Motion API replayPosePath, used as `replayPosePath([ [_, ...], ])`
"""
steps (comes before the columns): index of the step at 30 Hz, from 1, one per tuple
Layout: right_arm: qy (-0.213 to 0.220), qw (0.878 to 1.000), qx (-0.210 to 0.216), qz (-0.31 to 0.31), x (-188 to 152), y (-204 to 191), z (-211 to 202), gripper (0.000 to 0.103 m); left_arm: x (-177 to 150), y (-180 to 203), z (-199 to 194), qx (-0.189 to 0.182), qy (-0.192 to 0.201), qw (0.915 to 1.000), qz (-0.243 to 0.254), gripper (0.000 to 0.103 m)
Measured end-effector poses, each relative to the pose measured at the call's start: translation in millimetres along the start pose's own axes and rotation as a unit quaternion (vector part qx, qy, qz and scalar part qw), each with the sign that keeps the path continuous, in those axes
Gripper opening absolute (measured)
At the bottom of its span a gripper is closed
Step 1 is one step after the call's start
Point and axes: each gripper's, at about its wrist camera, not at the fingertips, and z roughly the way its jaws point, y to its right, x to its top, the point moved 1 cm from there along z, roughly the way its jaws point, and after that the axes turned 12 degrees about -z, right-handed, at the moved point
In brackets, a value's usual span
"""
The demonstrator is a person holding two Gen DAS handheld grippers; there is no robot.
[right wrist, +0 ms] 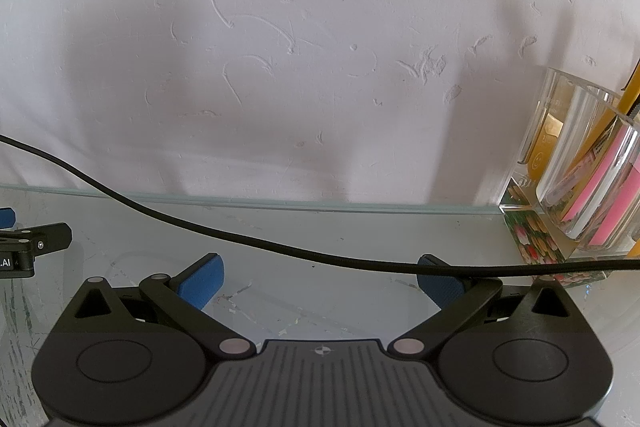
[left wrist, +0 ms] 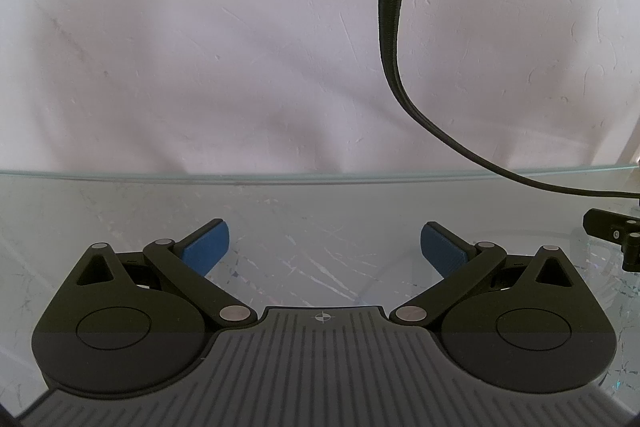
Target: Organize scattered shoes
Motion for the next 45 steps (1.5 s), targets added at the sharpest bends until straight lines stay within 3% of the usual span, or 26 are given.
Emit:
replayPosePath([
  [45, 0.000, 1.000, 0.000, 0.000, -0.1, -1.4, 2.0, 0.103, -2.8, -1.7, -5.1, 0.000, 0.000, 1.0000, 0.000, 0.103],
])
